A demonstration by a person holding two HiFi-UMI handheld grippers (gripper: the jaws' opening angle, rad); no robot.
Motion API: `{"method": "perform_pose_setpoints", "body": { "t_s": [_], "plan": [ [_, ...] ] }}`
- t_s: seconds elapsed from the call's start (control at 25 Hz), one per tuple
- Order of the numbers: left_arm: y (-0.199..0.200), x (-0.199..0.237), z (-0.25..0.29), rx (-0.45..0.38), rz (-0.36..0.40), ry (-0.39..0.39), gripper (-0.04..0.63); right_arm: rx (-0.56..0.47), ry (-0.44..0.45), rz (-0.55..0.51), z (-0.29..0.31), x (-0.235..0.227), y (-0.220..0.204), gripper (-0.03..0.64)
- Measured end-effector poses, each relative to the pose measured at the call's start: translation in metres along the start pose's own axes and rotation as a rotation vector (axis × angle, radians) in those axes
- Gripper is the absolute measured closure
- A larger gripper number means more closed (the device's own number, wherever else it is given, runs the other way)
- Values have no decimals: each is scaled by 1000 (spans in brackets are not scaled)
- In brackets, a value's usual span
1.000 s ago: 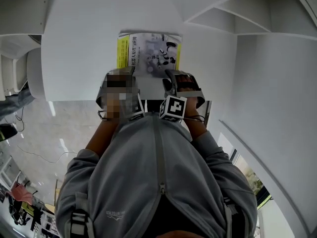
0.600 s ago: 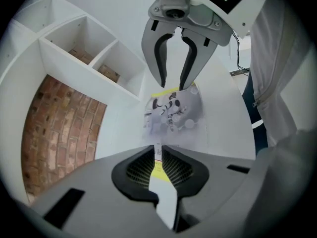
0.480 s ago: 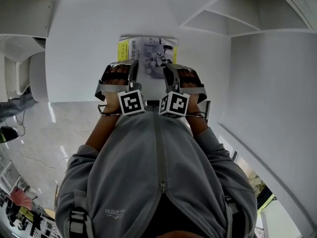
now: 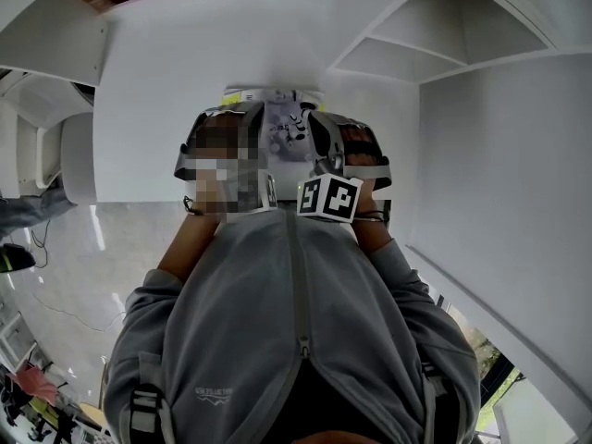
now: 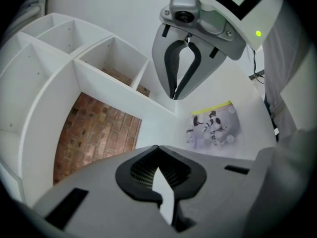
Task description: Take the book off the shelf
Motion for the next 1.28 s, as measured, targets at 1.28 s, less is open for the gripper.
{"method": "perform_pose_setpoints", "body": {
  "t_s": [1.28],
  "plan": [
    [33,135,-94,-514,-770,361,589,-596,-402,799,-102,-149,46,589]
  ]
}}
Point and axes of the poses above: the fingertips, and each gripper's own axes: z forward along the fingers, x to its left, y out of its top, the point moved 5 cm from there along -z, backward along the fingers, and after that the axes turned 2 degrees about -z, right-handed, at the moved point
